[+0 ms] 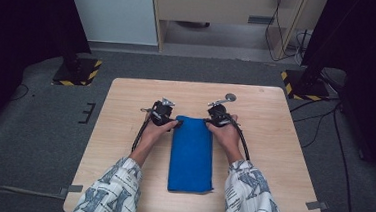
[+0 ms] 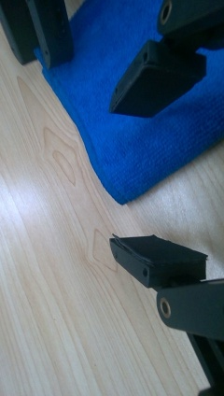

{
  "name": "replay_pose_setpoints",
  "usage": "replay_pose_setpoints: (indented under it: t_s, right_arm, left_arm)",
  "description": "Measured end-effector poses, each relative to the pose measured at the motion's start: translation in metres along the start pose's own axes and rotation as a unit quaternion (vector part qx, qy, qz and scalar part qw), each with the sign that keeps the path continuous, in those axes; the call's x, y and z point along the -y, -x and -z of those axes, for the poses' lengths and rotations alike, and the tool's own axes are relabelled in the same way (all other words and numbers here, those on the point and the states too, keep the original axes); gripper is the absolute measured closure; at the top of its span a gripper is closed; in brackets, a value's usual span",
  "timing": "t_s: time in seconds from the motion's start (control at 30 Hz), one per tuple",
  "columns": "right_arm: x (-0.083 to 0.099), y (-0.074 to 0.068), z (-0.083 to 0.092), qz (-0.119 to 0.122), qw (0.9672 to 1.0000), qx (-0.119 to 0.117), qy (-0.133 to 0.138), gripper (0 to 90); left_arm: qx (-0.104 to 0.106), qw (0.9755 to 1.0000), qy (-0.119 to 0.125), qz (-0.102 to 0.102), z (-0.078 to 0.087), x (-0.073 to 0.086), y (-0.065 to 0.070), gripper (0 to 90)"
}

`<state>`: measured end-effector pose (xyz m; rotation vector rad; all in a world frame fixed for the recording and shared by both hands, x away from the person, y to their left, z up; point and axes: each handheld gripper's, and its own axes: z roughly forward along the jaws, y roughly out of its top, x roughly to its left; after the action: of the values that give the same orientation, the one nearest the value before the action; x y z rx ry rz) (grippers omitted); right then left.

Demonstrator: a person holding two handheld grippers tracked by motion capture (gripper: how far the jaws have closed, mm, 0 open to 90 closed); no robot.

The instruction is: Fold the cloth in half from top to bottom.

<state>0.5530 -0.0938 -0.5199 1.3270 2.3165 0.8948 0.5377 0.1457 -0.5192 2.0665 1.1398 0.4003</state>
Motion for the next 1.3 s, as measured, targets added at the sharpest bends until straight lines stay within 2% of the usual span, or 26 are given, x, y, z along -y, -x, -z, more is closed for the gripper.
replay_pose_setpoints:
  t_s: [0.13, 0.2, 0.3, 0.43, 0.53, 0.6, 0.77, 1.07, 1.3]
  right_arm:
    - [0.001, 0.003, -0.003, -0.017, 0.9998, -0.008, -0.002, 51.8]
    - [0.002, 0.003, -0.004, -0.011, 0.9999, -0.011, -0.002, 53.2]
    - [0.002, 0.004, -0.004, -0.013, 0.9997, -0.019, 0.001, 59.9]
    - [0.002, 0.005, -0.003, -0.018, 0.9994, -0.030, 0.002, 73.2]
    - [0.003, 0.005, -0.003, -0.020, 0.9990, -0.040, 0.001, 81.2]
    - [0.004, 0.004, -0.003, -0.027, 0.9986, -0.046, 0.005, 84.3]
    - [0.003, 0.001, 0.000, -0.011, 0.9990, -0.041, 0.012, 85.7]
    - [0.006, 0.001, 0.014, -0.010, 0.9984, -0.048, 0.029, 86.2]
    - [0.002, 0.000, 0.022, -0.006, 0.9979, -0.051, 0.040, 86.6]
  left_arm:
    - [-0.008, 0.9999, -0.006, 0.001, -0.003, 0.002, -0.003, 31.4]
    - [-0.011, 0.9999, -0.006, 0.002, -0.004, 0.003, -0.004, 32.8]
    - [-0.011, 0.9999, -0.006, 0.003, -0.005, 0.003, -0.005, 35.4]
    - [-0.010, 0.9999, -0.013, 0.001, -0.008, 0.004, -0.005, 40.1]
    - [0.002, 0.9999, -0.010, 0.004, -0.010, 0.004, -0.002, 43.6]
    - [0.001, 0.9999, -0.014, -0.009, -0.011, 0.003, 0.001, 45.8]
    - [0.010, 0.9997, -0.016, -0.012, -0.011, 0.001, 0.004, 60.6]
    - [0.029, 0.9996, 0.004, -0.002, -0.008, -0.001, 0.003, 84.1]
    - [0.030, 0.9994, 0.014, -0.005, -0.001, -0.005, 0.005, 87.1]
